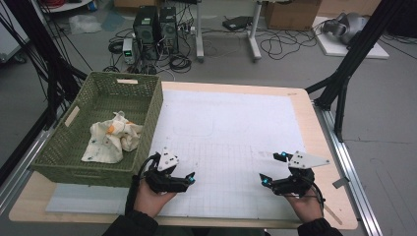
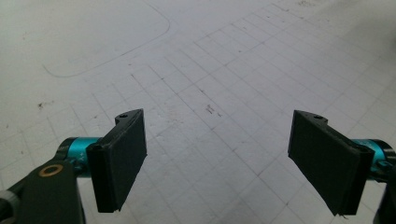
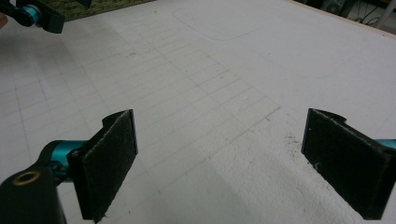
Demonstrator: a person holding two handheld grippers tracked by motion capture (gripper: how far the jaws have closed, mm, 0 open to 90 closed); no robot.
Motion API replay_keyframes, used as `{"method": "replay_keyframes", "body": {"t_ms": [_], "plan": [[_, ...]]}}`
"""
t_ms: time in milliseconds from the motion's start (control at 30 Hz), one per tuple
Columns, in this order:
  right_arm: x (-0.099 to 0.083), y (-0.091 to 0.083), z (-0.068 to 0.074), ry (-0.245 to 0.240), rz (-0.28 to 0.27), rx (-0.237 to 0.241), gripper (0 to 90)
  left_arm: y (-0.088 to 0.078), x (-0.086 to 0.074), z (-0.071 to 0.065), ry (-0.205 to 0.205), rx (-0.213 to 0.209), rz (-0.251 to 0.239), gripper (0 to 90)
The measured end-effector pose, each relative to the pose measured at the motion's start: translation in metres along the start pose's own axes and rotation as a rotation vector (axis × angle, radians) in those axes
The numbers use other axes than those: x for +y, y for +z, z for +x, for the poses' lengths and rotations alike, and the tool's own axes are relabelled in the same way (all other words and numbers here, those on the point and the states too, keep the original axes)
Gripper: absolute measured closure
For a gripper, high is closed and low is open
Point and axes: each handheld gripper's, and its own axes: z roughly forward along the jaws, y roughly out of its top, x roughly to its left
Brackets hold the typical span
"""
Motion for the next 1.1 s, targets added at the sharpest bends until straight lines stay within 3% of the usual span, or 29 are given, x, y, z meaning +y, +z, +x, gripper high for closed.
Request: {"method": "replay_keyframes", "body": {"t_ms": [1100], "plan": [[-0.0003,-0.003,0.003,-0.001,-0.004,-0.005,9.8,0.0056,0.0038,-0.0037,-0.008,-0.024,0.0,20.1]]}}
